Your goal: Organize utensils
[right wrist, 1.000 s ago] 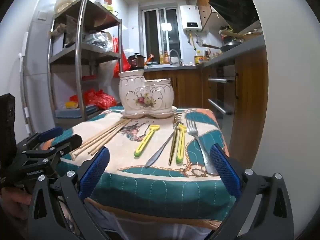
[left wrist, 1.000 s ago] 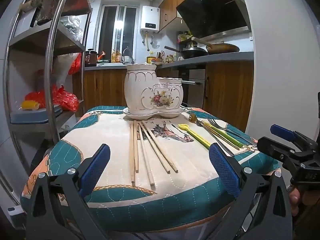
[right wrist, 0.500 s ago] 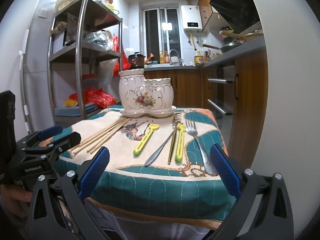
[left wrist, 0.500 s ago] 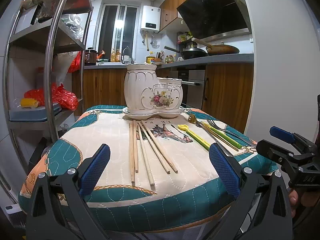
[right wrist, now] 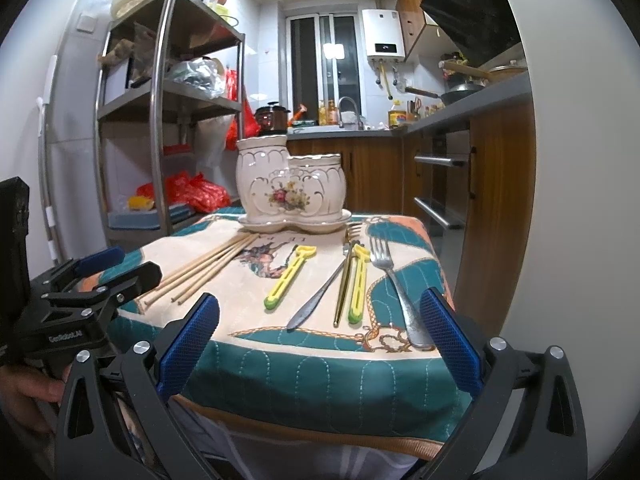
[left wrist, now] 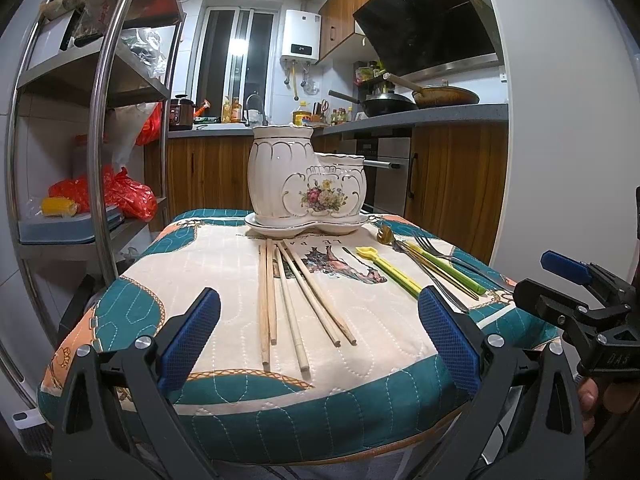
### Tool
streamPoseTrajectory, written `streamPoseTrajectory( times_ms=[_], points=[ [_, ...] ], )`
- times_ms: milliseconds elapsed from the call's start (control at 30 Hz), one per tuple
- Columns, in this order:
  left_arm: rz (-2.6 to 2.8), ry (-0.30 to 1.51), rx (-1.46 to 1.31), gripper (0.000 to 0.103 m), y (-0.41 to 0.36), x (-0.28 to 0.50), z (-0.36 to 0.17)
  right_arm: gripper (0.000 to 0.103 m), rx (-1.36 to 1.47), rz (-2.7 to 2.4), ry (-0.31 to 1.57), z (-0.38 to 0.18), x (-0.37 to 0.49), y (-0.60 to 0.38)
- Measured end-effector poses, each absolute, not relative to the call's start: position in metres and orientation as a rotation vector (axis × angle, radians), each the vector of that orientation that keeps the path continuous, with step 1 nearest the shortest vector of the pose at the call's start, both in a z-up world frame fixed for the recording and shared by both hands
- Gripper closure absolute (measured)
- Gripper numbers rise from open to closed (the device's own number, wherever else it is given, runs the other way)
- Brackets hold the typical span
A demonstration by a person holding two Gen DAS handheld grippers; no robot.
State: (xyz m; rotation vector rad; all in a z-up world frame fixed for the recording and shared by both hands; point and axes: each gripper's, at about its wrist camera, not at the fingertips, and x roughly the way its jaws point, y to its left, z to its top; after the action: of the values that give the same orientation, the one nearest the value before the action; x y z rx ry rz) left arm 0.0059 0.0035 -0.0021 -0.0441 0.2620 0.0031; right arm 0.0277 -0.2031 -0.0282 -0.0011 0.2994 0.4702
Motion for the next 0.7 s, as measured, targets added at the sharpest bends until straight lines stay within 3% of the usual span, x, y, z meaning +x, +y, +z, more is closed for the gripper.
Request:
streamPoseTrajectory(
  times_ms=[700],
  points=[
    [0.005,0.269,-0.040,0.005,0.0040,0.0053,-0.0025,0.004,0.000,0.465,0.305,-0.0299,0.0306,-0.2050]
  ],
)
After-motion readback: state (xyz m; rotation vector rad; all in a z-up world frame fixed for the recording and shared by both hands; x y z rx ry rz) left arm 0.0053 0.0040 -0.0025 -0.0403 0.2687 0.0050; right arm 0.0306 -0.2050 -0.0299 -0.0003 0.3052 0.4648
